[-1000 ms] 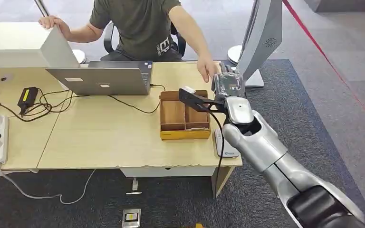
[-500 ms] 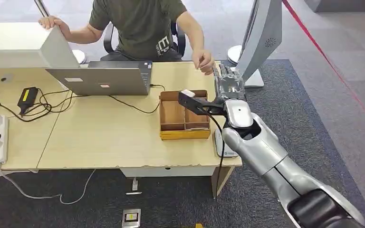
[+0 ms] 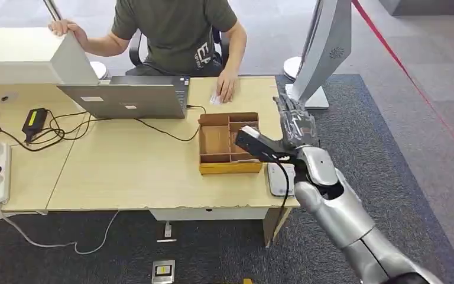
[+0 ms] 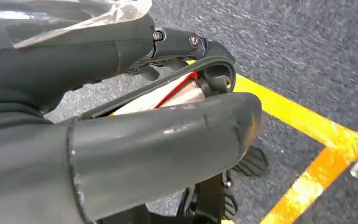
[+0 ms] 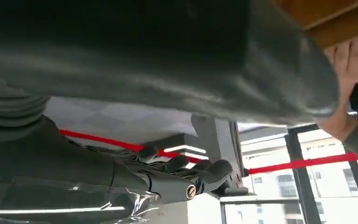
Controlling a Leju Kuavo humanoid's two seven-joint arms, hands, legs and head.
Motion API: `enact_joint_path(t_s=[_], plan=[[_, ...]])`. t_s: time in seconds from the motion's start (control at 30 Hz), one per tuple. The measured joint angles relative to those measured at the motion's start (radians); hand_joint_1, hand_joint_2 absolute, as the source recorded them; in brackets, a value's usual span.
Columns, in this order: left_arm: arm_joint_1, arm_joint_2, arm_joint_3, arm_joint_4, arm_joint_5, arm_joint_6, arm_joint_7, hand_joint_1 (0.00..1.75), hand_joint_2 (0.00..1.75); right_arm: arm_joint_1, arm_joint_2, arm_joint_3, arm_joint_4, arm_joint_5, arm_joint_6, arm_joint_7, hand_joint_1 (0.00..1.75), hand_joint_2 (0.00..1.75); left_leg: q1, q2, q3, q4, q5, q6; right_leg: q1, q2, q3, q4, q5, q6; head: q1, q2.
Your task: Pass the card to the sensor for recognition and then transmit it.
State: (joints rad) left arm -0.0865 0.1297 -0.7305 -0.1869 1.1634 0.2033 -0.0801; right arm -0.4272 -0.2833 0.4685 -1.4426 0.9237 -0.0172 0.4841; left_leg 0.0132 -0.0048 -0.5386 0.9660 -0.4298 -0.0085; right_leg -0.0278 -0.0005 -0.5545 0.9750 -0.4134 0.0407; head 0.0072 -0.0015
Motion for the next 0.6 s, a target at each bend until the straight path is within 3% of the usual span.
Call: enact_joint_path(t_s=[0.1, 0.37, 0.5, 0.6], plan=[[0.003, 0.0, 0.0, 0.0, 0.013, 0.017, 0.0, 0.0, 0.0, 0.111, -0.063, -0.06, -0.113, -0.066, 0.005, -0.008, 0.0, 0.0, -0.001, 0.0, -0.001, 0.0, 0.0, 0.0, -0.001, 0.0, 0.0, 0.0, 0.0, 0.0, 0.0, 0.0], [-0.001, -0.001, 0.0, 0.0, 0.026, 0.031, -0.009, 0.0, 0.0, 0.234, -0.161, -0.156, -0.292, -0.156, -0.003, 0.009, 0.0, 0.0, 0.0, 0.002, 0.001, 0.0, 0.0, 0.0, 0.0, 0.002, 0.0, 0.0, 0.0, 0.0, 0.0, 0.0], [0.003, -0.002, 0.003, 0.0, 0.032, 0.061, -0.009, 0.0, 0.0, 0.351, -0.223, -0.215, -0.394, -0.281, -0.097, 0.042, 0.0, 0.0, 0.0, 0.0, 0.001, 0.0, -0.001, 0.0, -0.001, 0.001, 0.001, 0.0, 0.0, 0.0, 0.0, 0.0], [0.002, -0.002, 0.005, 0.0, 0.044, 0.089, -0.011, 0.0, 0.0, 0.426, -0.269, -0.229, -0.476, -0.331, -0.205, 0.101, 0.0, 0.0, -0.001, 0.001, 0.0, 0.0, -0.002, 0.0, -0.001, 0.002, 0.001, 0.0, 0.0, 0.0, 0.0, 0.0]])
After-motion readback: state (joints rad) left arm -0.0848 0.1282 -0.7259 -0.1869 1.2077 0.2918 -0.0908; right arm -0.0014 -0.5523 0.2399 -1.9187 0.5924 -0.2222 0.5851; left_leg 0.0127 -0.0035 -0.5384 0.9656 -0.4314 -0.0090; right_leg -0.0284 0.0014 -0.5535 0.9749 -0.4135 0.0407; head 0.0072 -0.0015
